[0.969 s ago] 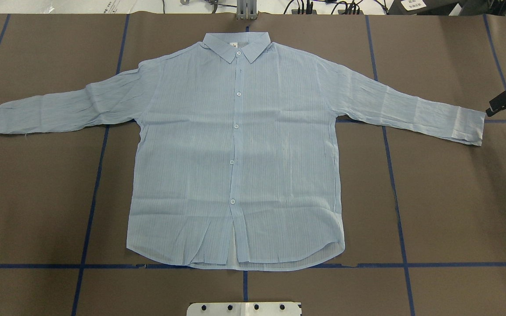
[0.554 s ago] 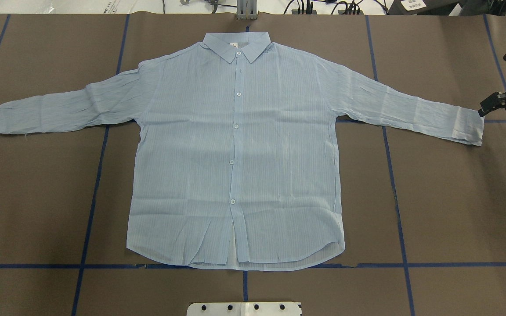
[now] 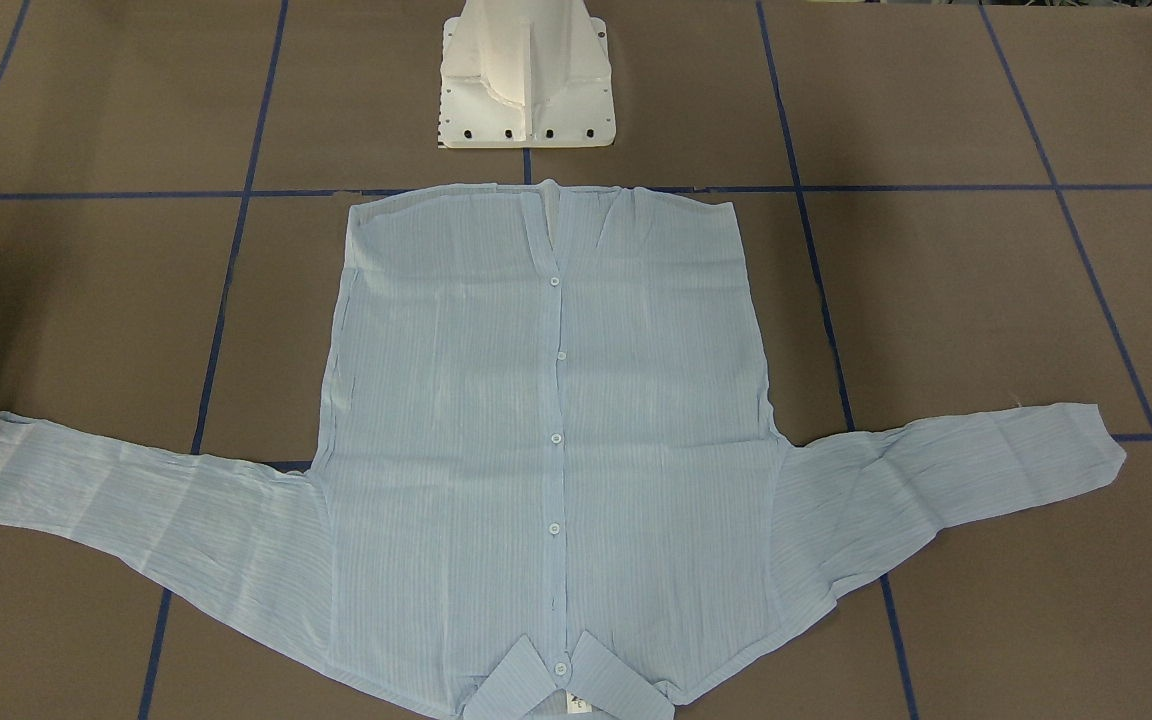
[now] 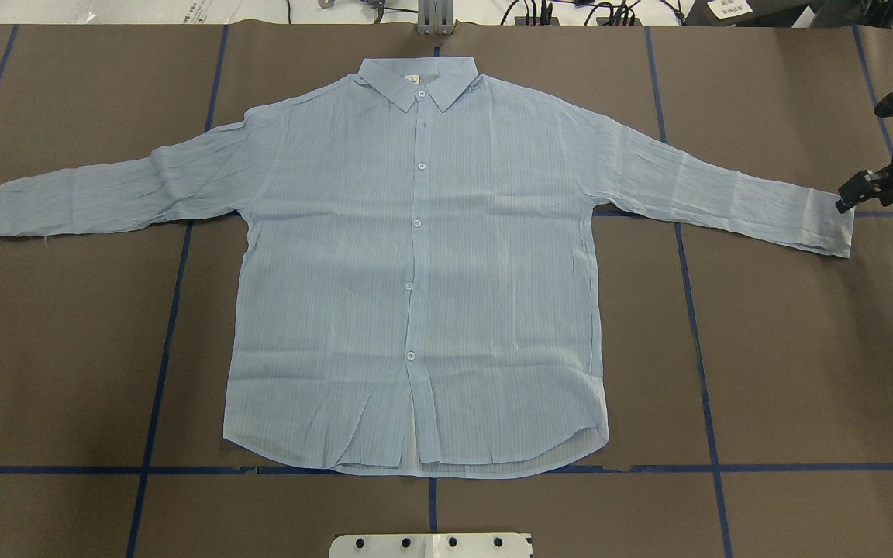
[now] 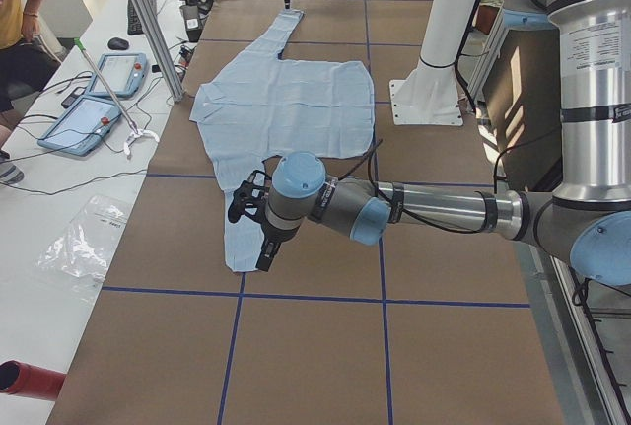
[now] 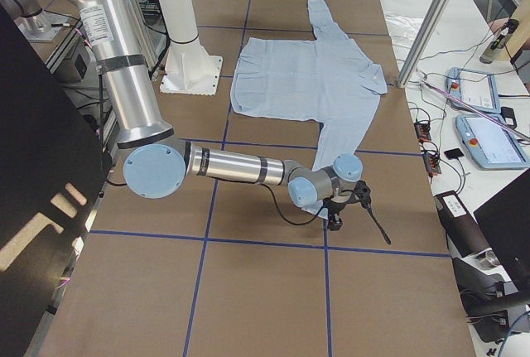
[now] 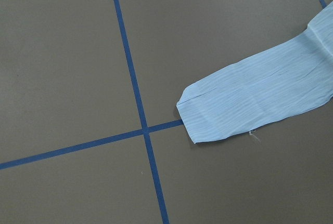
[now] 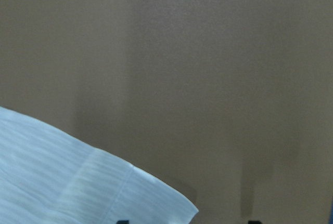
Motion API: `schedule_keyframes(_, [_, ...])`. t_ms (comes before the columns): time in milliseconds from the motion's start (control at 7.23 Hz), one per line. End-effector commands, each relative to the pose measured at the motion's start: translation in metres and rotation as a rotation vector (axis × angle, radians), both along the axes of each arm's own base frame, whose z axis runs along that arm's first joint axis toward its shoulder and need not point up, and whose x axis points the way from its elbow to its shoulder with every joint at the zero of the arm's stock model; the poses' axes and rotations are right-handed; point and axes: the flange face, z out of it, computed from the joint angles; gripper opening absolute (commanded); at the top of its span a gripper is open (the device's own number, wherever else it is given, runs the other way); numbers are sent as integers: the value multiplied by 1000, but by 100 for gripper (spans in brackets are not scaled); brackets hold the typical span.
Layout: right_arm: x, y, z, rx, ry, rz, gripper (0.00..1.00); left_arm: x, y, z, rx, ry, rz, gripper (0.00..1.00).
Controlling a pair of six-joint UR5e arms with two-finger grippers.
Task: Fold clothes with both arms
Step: 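Reach the right gripper to the cuff of the sleeve nearest it and grasp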
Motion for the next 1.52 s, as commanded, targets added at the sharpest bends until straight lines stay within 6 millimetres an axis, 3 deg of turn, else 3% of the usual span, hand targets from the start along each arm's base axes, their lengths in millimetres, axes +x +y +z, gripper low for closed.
schedule_keyframes(0, [-8,-8,1,-10,0,-9,77,0,0,0,0,0,0,100])
schedule_keyframes(138, [-9,-8,1,-10,-1,-9,69,0,0,0,0,0,0,100])
schedule_keyframes(277, [-8,-7,3,-14,1,-9,51,0,0,0,0,0,0,100])
schedule_keyframes(415, [-8,-7,3,-16,-1,-9,18,0,0,0,0,0,0,100])
schedule_keyframes(554, [-9,-8,2,-16,-4,-10,0,0,0,0,0,0,0,100])
schedule_keyframes(969, [-5,-6,-10,-17,-70,-21,0,0,0,-1,1,1,1,100])
schedule_keyframes(1384, [-10,-8,-95,54,-163,20,0,0,0,-4,7,1,1,100])
